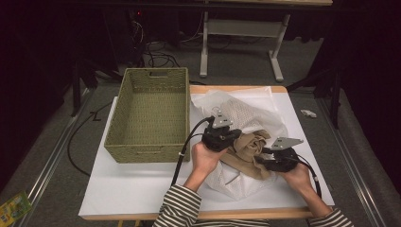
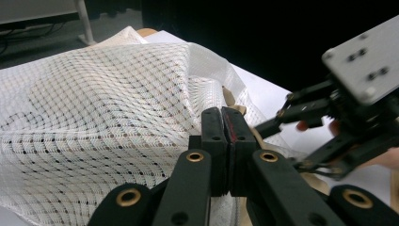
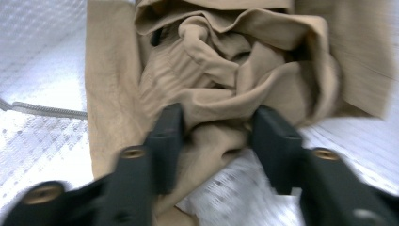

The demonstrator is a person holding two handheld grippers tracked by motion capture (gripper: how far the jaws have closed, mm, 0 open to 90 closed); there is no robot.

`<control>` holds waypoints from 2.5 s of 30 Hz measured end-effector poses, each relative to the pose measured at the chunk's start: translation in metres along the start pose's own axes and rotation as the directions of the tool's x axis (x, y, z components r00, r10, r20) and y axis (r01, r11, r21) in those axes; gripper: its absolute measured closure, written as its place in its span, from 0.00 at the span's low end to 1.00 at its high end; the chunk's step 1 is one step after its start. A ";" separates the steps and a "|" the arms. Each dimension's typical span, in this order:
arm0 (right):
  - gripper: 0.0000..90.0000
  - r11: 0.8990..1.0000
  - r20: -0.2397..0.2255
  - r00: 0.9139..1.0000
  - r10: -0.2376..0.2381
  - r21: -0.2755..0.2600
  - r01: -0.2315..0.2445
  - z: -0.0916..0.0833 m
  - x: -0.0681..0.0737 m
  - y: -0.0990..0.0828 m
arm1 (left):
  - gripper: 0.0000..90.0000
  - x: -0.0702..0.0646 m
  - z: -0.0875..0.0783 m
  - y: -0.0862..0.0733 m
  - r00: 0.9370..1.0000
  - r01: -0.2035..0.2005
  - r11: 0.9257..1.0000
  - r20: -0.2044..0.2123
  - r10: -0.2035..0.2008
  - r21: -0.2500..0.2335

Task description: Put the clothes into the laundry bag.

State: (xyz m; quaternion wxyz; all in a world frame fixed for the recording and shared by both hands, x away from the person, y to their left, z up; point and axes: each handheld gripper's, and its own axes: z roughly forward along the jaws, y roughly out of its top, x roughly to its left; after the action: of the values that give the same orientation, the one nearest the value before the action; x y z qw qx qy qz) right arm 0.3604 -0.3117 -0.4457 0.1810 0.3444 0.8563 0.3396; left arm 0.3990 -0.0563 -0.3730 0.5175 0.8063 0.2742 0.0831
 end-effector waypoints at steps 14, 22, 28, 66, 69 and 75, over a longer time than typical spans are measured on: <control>0.98 0.987 0.013 0.996 -0.093 -0.127 0.094 -0.004 0.017 0.039 | 0.99 -0.002 0.002 0.000 1.000 -0.001 1.000 0.011 0.001 0.002; 0.98 0.988 0.080 0.994 -0.081 -0.126 0.090 0.021 0.010 0.054 | 0.99 -0.003 -0.002 0.000 1.000 -0.001 1.000 0.029 0.001 -0.014; 0.98 0.997 0.153 0.988 -0.007 -0.078 0.019 0.045 -0.014 0.053 | 0.99 -0.003 -0.003 0.000 1.000 -0.001 1.000 0.025 0.002 -0.013; 0.97 0.993 0.047 0.994 -0.094 -0.069 0.097 0.023 0.013 0.029 | 0.99 0.000 -0.002 -0.004 1.000 0.009 1.000 0.014 -0.009 -0.005; 0.97 0.990 0.060 0.994 -0.094 -0.097 0.100 0.024 0.014 0.038 | 0.99 0.001 -0.003 -0.004 1.000 0.008 1.000 0.014 -0.008 -0.008; 0.97 0.991 0.081 0.994 -0.069 -0.108 0.078 0.031 0.012 0.049 | 0.99 0.001 -0.005 -0.004 1.000 0.012 1.000 0.020 -0.012 -0.015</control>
State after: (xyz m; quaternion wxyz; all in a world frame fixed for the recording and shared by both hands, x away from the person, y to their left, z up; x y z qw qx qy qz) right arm 0.3916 -0.2631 -0.4335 0.2451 0.3149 0.8406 0.3664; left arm 0.3964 -0.0504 -0.3739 0.5266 0.8016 0.2733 0.0740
